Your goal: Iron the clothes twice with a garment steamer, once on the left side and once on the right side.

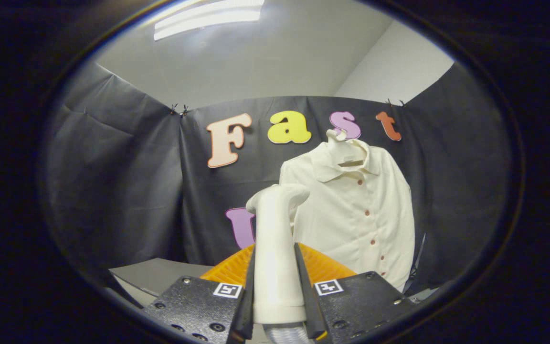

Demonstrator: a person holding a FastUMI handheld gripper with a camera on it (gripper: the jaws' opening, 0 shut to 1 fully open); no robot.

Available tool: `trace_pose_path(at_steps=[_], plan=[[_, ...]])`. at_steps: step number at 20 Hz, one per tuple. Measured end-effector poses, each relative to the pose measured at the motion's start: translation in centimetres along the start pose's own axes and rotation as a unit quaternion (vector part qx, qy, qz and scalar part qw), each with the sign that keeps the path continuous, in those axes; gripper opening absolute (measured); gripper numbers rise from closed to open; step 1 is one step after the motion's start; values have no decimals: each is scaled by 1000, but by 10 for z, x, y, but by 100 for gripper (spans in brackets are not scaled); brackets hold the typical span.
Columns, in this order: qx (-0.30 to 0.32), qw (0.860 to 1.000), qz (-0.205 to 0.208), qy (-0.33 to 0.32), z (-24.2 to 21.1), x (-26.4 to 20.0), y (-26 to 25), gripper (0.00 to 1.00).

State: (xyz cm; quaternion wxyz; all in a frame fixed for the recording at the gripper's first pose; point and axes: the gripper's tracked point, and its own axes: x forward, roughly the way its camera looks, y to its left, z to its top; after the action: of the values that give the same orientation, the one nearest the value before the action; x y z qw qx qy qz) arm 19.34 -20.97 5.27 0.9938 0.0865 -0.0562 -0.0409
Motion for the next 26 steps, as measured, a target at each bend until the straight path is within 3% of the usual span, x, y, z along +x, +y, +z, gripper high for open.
trace_pose_path(at_steps=[8, 17, 26], plan=[[45, 998, -17, -32, 8, 29, -49, 41], [91, 995, -38, -9, -39, 78, -101, 41], [101, 995, -25, 6, -72, 75, -101, 41]])
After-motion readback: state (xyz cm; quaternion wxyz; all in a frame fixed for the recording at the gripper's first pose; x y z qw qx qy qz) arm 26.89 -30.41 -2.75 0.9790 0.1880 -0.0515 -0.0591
